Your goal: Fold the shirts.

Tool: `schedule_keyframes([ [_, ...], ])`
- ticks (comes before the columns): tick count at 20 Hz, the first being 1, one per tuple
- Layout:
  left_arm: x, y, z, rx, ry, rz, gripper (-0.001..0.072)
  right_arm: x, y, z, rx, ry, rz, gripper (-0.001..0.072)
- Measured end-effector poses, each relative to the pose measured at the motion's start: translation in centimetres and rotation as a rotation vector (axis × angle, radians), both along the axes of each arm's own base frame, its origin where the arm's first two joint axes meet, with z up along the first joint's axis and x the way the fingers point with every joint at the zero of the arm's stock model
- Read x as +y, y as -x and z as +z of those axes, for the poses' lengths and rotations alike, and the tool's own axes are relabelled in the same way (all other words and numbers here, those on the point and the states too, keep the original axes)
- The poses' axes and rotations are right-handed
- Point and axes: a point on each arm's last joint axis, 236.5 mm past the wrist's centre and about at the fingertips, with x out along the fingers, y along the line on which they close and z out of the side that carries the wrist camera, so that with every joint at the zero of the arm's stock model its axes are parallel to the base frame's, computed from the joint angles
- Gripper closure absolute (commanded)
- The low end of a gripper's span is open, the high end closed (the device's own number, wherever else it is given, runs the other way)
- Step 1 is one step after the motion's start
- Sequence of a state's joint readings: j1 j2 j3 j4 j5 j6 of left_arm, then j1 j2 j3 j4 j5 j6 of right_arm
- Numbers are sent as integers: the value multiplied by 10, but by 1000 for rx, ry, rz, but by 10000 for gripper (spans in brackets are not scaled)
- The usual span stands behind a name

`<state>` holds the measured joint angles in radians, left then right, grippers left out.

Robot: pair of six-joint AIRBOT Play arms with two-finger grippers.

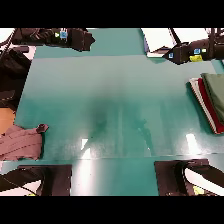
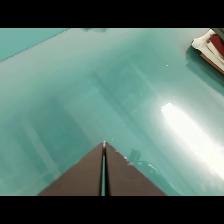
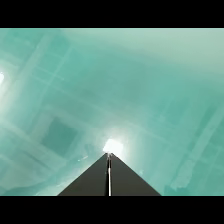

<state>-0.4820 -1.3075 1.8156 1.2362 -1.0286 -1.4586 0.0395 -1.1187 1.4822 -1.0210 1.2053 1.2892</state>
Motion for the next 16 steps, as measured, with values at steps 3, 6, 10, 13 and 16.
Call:
schedule_keyframes([
  [3,0,0,0,0,0,0,682,0,0,0,1,0,1,694],
  [6,0,0,0,0,0,0,682,1,0,0,1,0,2,694],
  [10,0,0,0,0,0,0,682,1,1,0,2,0,2,694],
  [13,-1,-3,6,-21,21,8,682,1,1,-1,5,1,4,694],
  [16,10,-8,20,-53,46,39,682,1,4,-3,15,4,10,694],
])
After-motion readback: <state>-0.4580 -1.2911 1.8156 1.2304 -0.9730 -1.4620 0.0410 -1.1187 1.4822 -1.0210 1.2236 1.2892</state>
